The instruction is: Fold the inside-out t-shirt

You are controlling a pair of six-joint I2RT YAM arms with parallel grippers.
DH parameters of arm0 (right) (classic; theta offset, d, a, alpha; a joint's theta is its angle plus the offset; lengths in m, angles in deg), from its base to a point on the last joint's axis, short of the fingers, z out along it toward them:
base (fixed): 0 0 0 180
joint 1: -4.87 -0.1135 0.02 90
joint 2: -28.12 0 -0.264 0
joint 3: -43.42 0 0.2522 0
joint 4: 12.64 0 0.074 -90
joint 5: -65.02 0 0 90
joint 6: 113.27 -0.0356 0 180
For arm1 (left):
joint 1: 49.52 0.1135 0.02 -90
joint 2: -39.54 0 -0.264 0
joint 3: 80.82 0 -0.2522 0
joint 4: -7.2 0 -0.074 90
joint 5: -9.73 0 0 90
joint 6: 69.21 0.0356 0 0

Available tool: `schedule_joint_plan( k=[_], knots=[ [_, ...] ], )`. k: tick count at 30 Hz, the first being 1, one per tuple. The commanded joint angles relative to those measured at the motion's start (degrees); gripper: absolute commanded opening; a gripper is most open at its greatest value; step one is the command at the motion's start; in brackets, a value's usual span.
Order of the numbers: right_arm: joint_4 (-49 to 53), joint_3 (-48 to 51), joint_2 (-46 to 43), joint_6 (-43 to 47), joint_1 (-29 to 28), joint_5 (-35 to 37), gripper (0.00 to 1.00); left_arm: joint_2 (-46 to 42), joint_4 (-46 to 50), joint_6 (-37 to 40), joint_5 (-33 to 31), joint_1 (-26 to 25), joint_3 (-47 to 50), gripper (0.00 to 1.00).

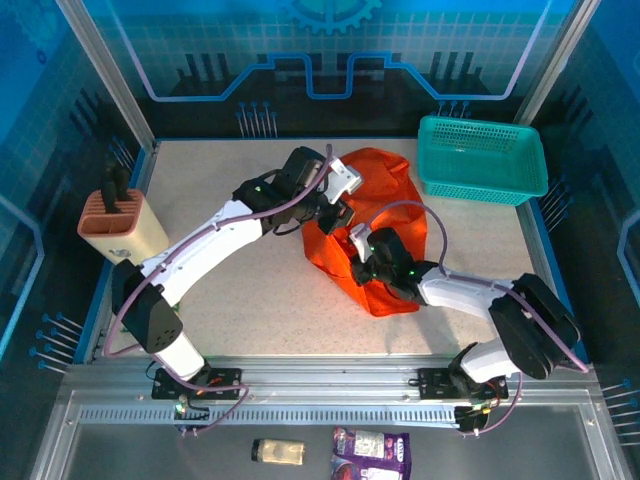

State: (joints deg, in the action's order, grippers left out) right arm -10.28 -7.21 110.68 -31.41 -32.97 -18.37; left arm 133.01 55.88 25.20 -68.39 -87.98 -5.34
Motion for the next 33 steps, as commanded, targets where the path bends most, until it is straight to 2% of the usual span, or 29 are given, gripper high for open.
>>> schedule_joint_plan(
  k=[1,4,10,12,14,16,20,26,29,33],
  knots=[
    [-5.3,-3.6,2.0,-4.9,3.4,10.8,0.03,-1.3,1.2,-0.8,1.4,0.1,0.3,0.00],
    [-0.2,-6.2,3.9,-10.2,9.5,16.2,0.03,-0.6,0.6,-1.6,1.4,0.1,0.8,0.00],
    [1.8,-6.7,4.8,-12.0,19.2,15.8,0.04,3.7,-3.5,-3.2,2.3,0.4,2.5,0.00],
    [3.3,-6.6,5.1,-12.6,22.0,11.5,0.07,6.2,-5.3,-4.5,3.8,0.7,2.9,0.00],
    [7.5,-7.4,5.3,-14.1,25.4,4.2,0.08,9.2,-5.8,-5.8,4.9,0.8,2.0,0.00],
    [11.0,-7.6,4.6,-14.3,26.6,-0.3,0.09,10.6,-6.8,-7.0,5.6,0.8,1.6,0.00],
    [15.5,-5.3,-0.6,-14.0,26.2,-7.1,0.10,11.2,-8.2,-7.6,6.0,0.9,1.1,0.00],
    [21.3,-0.7,-11.1,-15.7,24.3,-13.2,0.10,11.6,-7.1,-6.3,6.7,1.4,-0.6,0.00],
    [22.4,0.8,-15.8,-14.7,20.1,-13.5,0.10,11.9,-5.7,-5.9,7.0,1.7,-1.7,0.00],
    [16.9,3.8,-17.2,-12.2,12.9,-12.7,0.07,11.7,-5.1,-5.8,7.0,1.8,-2.6,0.00]
  ],
)
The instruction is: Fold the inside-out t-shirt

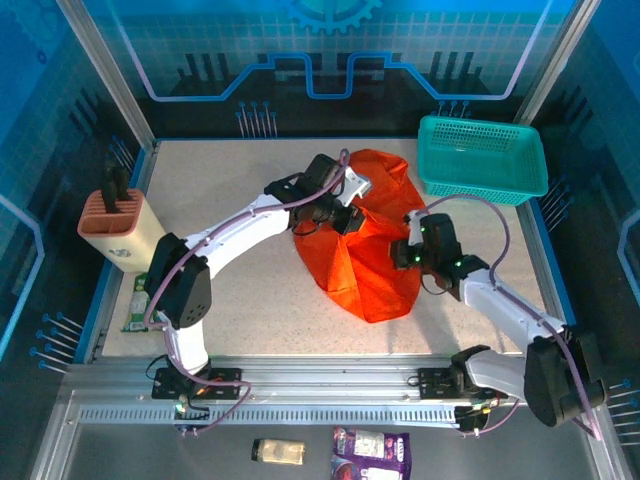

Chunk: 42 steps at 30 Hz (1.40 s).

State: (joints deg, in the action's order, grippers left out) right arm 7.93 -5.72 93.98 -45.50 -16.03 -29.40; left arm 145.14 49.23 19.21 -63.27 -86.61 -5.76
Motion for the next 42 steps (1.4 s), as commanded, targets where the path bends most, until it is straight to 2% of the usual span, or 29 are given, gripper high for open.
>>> schedule_joint_plan(
  k=[1,7,14,21,26,30,34,37,42],
  knots=[
    [-3.3,2.9,0.5,2.7,-5.8,-1.3,0.01,-0.6,1.7,0.3,1.9,0.4,-2.3,0.00],
    [-7.7,-0.8,12.8,7.1,-11.5,0.3,0.00,-1.7,3.1,1.1,2.1,0.4,-2.3,0.00],
    [-7.9,-6.2,23.0,7.6,-16.8,8.8,0.00,-3.3,4.0,1.1,1.6,0.5,-2.4,0.00],
    [1.1,-6.4,15.9,-1.1,-13.6,19.2,0.08,-3.6,5.1,1.6,0.5,0.9,-2.8,0.00],
    [12.3,-7.0,8.8,-8.7,-7.3,23.9,0.09,-3.1,5.5,1.4,0.8,1.4,-3.9,0.00],
    [17.3,-7.3,3.6,-11.1,-3.6,21.0,0.13,-2.9,5.5,1.3,1.0,1.4,-4.4,0.00],
    [14.3,-6.0,-2.2,-9.5,-3.3,10.4,0.26,-1.7,6.6,0.9,1.6,1.7,-5.8,0.00],
    [12.4,-5.6,-5.1,-8.8,-3.8,2.5,0.31,-0.5,8.2,0.4,1.8,1.8,-7.3,0.00],
    [13.1,-7.2,-6.0,-6.2,-6.7,-2.4,0.36,0.5,8.9,0.1,2.3,1.8,-8.1,0.00]
  ],
)
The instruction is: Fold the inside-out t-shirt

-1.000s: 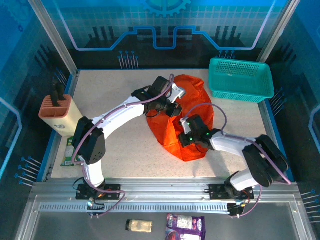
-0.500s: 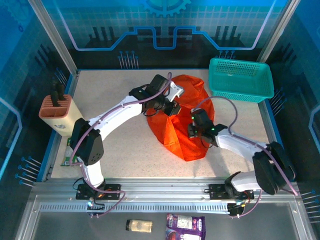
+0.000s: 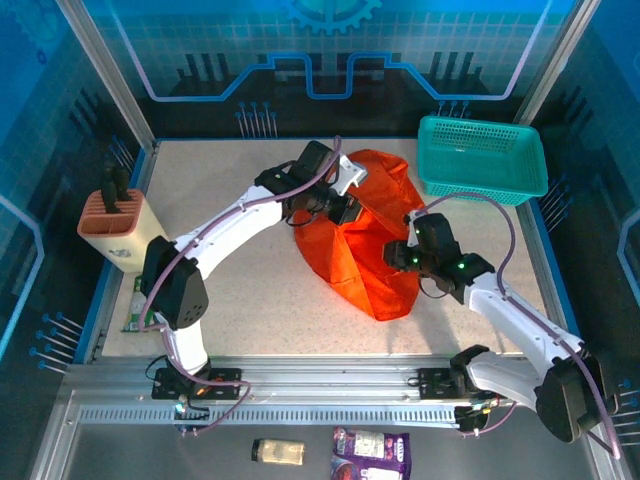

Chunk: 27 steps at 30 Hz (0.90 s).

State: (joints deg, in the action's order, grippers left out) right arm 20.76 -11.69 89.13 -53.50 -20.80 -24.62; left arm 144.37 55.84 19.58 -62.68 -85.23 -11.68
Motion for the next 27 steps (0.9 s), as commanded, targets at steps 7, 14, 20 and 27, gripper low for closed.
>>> schedule_joint_plan(
  k=[7,14,20,27],
  knots=[
    [-1.9,-3.0,2.3,6.0,-9.3,-6.0,0.29,1.8,3.1,-0.2,1.8,0.6,-3.1,0.00],
    [-7.6,-1.7,8.9,15.2,-14.6,6.6,0.00,0.7,4.0,-0.1,2.4,0.6,-3.8,0.00],
    [-11.9,-2.1,17.6,17.8,-14.4,11.4,0.00,-1.2,5.1,0.8,3.6,0.6,-3.6,0.00],
    [-16.3,-3.4,25.9,17.7,-12.6,13.2,0.00,-4.1,6.7,1.9,5.3,0.5,-3.1,0.00]
  ],
)
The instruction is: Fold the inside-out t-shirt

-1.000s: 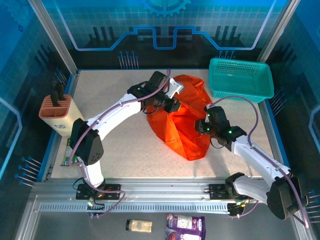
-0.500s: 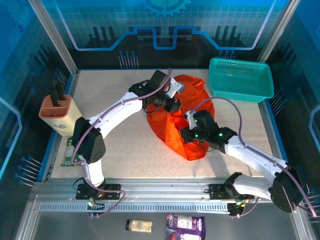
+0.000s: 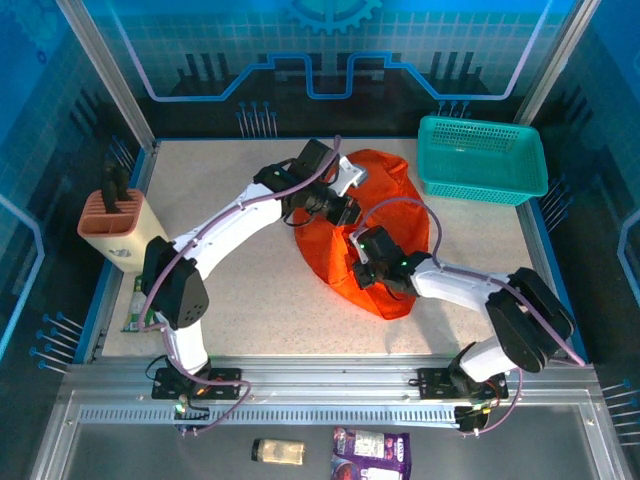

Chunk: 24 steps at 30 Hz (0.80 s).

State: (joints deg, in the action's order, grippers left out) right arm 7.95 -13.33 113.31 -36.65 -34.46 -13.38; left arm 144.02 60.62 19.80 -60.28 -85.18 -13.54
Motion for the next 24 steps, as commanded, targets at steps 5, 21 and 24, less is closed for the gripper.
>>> schedule_joint_plan(
  k=[5,21,24],
  knots=[
    [-3.7,-2.5,4.3,-1.3,4.1,1.6,0.00,-5.4,2.7,2.0,6.6,0.4,-1.5,0.00],
    [-7.8,-4.9,2.4,-4.4,5.7,-9.6,0.13,-2.0,3.0,-1.4,20.7,-1.3,-11.2,0.00],
    [-13.3,-4.4,2.0,-6.3,5.0,-14.1,0.20,-0.5,4.2,-1.2,20.4,-2.3,-14.0,0.00]
  ],
)
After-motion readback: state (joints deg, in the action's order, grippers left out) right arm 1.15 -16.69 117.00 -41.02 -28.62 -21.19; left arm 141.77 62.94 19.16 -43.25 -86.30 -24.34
